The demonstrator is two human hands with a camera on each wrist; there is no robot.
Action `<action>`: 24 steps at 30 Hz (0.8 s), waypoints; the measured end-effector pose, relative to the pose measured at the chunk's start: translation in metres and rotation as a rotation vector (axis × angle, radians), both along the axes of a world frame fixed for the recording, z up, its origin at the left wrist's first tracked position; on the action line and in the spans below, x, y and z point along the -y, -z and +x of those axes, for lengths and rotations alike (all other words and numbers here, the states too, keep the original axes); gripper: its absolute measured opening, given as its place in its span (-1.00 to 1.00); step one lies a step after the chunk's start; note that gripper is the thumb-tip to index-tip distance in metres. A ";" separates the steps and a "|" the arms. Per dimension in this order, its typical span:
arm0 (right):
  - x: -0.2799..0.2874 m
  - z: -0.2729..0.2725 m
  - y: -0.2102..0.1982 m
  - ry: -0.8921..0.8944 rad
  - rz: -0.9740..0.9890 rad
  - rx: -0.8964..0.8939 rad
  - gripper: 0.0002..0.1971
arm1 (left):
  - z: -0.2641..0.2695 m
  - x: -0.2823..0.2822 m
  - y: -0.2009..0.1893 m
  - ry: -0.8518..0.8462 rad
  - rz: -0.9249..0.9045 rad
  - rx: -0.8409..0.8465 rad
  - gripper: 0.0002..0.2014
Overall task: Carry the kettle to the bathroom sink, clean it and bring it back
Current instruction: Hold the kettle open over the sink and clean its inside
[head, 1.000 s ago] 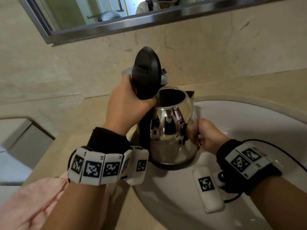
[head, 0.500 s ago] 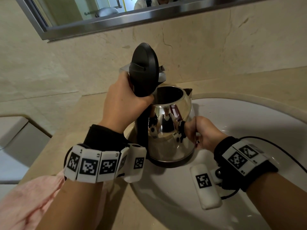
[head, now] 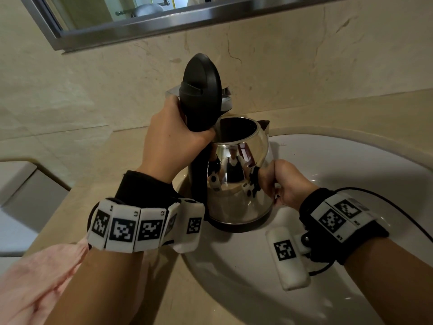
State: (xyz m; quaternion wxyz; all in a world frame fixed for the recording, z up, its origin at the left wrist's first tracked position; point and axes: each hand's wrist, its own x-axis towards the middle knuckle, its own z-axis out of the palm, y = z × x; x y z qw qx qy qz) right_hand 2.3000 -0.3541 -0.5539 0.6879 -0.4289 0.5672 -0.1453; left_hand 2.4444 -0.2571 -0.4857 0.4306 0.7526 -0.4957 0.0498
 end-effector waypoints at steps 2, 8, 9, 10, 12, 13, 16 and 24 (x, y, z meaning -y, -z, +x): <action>-0.001 -0.001 0.000 -0.016 -0.020 -0.012 -0.91 | 0.000 0.000 0.000 -0.003 -0.001 -0.001 -0.55; 0.001 -0.004 0.001 -0.030 -0.038 -0.010 -0.89 | 0.000 0.000 0.000 -0.008 -0.005 -0.003 -0.54; 0.002 -0.004 0.002 -0.031 -0.041 0.014 -0.87 | -0.001 0.000 0.000 -0.010 -0.005 -0.003 -0.54; 0.002 -0.005 0.002 -0.031 -0.038 0.017 -0.83 | -0.001 0.000 0.000 -0.012 -0.005 -0.006 -0.55; 0.001 -0.004 -0.001 -0.027 -0.042 0.017 -0.82 | -0.001 0.000 0.000 -0.013 -0.007 -0.015 -0.55; -0.001 -0.002 -0.002 -0.018 -0.042 0.027 -0.89 | -0.001 -0.001 0.000 -0.014 -0.010 -0.019 -0.54; -0.006 -0.002 -0.009 -0.012 -0.042 0.025 -0.97 | -0.002 -0.001 -0.001 -0.015 -0.015 -0.020 -0.52; 0.001 -0.006 -0.001 -0.052 -0.062 0.010 -0.83 | -0.002 -0.001 -0.001 -0.008 -0.002 -0.012 -0.59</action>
